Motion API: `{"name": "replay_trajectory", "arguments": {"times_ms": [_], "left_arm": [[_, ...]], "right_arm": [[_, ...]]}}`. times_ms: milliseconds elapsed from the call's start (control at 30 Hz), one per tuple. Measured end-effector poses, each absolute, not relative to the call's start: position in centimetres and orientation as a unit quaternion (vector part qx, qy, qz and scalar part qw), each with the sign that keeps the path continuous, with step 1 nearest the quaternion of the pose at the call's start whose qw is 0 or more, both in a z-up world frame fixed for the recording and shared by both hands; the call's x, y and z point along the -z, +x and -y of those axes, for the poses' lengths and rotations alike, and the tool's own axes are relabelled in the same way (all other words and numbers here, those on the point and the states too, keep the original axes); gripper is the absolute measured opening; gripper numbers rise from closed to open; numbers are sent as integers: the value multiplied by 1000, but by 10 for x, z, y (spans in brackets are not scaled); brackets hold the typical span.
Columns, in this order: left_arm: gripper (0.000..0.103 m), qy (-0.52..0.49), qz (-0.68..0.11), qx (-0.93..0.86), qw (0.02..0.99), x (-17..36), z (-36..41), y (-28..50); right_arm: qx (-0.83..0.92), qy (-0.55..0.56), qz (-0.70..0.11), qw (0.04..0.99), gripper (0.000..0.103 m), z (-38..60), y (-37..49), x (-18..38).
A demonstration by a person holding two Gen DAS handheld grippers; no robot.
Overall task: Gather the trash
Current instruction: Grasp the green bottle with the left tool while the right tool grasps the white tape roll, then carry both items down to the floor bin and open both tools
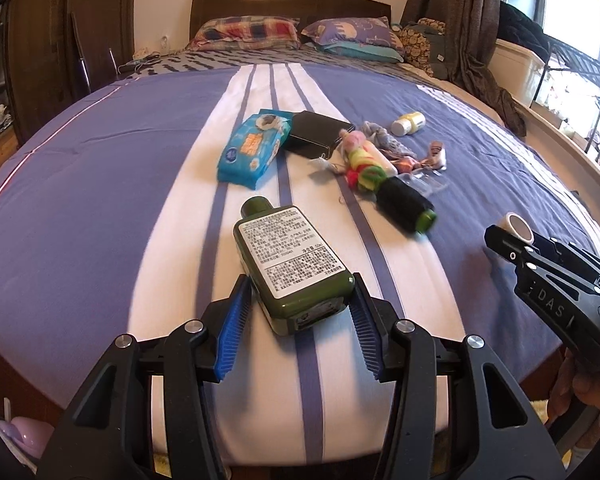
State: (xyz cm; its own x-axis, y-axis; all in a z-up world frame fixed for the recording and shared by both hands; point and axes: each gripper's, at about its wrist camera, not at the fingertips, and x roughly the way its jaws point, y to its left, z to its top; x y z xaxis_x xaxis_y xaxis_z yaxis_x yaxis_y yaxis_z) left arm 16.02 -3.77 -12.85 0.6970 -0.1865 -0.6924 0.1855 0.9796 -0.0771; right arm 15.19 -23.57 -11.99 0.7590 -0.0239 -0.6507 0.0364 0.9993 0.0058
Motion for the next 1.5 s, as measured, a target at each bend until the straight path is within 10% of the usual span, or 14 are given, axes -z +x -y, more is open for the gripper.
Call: {"name": "replay_trajectory", "arguments": {"times_ms": [733, 1500], "left_arm": [[47, 19, -321, 121, 939, 87, 32, 22], [47, 36, -459, 127, 878, 210, 33, 1]], "right_arm": [[43, -39, -295, 954, 33, 219, -4, 77], [-30, -8, -440, 897, 33, 202, -8, 195]]}}
